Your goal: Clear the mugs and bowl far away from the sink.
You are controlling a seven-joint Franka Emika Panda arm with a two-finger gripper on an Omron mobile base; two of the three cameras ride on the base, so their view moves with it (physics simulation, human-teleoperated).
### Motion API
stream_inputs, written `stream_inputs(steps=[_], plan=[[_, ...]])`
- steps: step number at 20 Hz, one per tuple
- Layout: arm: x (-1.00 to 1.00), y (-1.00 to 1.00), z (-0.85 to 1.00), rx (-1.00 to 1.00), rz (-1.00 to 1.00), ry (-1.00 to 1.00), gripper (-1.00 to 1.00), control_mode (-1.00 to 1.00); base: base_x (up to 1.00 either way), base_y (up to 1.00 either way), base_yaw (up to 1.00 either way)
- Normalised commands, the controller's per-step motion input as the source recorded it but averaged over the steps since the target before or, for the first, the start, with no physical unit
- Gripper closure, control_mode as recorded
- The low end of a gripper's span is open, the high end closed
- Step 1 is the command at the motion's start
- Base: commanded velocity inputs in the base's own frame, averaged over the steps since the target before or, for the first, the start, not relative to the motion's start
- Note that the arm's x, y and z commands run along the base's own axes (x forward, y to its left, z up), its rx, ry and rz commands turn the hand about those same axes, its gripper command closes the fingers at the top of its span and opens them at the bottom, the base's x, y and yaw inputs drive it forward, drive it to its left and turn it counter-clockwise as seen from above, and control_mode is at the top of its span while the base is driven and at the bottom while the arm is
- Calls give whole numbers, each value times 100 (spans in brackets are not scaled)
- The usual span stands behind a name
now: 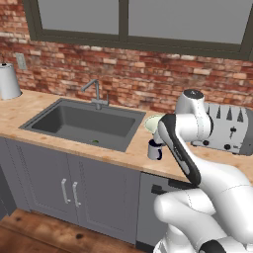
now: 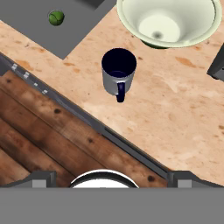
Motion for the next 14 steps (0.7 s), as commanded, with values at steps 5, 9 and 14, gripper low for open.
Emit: stream_inputs(steps=[5, 9, 14], plan=[[1, -5, -19, -1, 0, 1, -100, -100, 0, 0, 0], [0, -8, -26, 0, 0, 2, -100, -100, 0, 0, 0], [4, -8, -32, 0, 2, 0, -100, -100, 0, 0, 0]])
